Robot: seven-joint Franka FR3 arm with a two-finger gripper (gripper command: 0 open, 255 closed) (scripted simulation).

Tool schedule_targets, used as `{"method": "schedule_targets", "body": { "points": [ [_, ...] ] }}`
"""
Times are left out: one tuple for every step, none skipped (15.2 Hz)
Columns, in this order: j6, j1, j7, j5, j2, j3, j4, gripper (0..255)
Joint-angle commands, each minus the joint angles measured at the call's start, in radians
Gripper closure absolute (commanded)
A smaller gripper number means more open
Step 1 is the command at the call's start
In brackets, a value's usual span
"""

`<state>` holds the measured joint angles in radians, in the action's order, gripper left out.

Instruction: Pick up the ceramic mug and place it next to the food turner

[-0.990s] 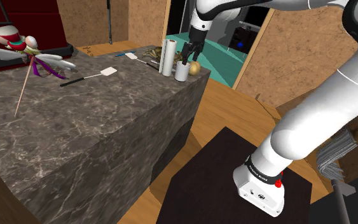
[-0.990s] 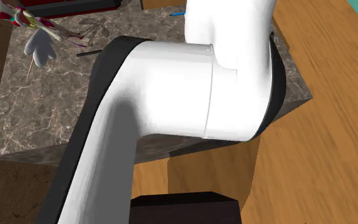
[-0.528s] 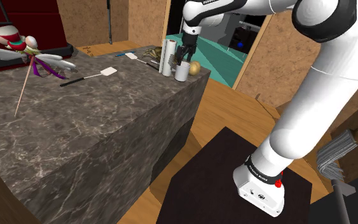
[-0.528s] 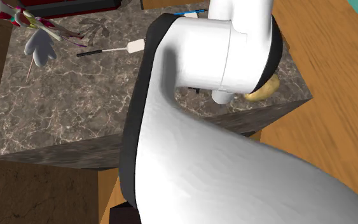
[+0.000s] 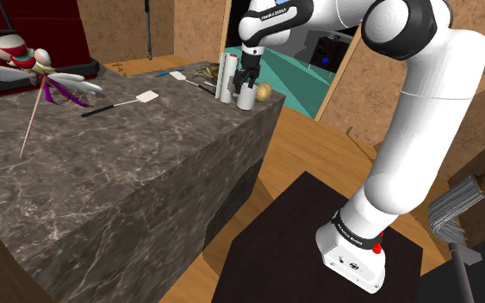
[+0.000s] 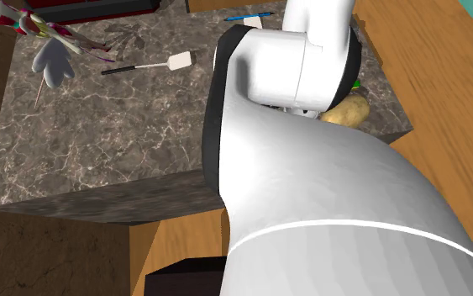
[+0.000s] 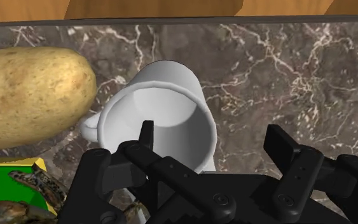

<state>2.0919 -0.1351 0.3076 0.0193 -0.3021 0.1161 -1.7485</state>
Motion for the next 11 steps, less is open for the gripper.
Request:
{"method": "schedule_targets", "body": {
  "points": [
    [0.026,-0.002,0.002,-0.001,-0.008,0.001,-0.017,0],
    [0.037,-0.002,0.003,-0.002,-0.014,0.000,-0.023,0],
    [0.055,-0.003,0.003,-0.002,-0.023,0.000,-0.031,0],
    [0.055,-0.003,0.003,-0.002,-0.023,0.000,-0.032,0],
    [0.055,-0.003,0.003,-0.002,-0.023,0.000,-0.031,0],
    [0.055,-0.003,0.003,-0.002,-0.023,0.000,-0.031,0],
    [0.055,-0.003,0.003,-0.002,-0.023,0.000,-0.031,0],
    [0.055,-0.003,0.003,-0.002,-0.023,0.000,-0.031,0],
    [0.055,-0.003,0.003,-0.002,-0.023,0.000,-0.031,0],
    [0.055,-0.003,0.003,-0.002,-0.023,0.000,-0.031,0],
    [0.055,-0.003,0.003,-0.002,-0.023,0.000,-0.031,0]
  ]
}}
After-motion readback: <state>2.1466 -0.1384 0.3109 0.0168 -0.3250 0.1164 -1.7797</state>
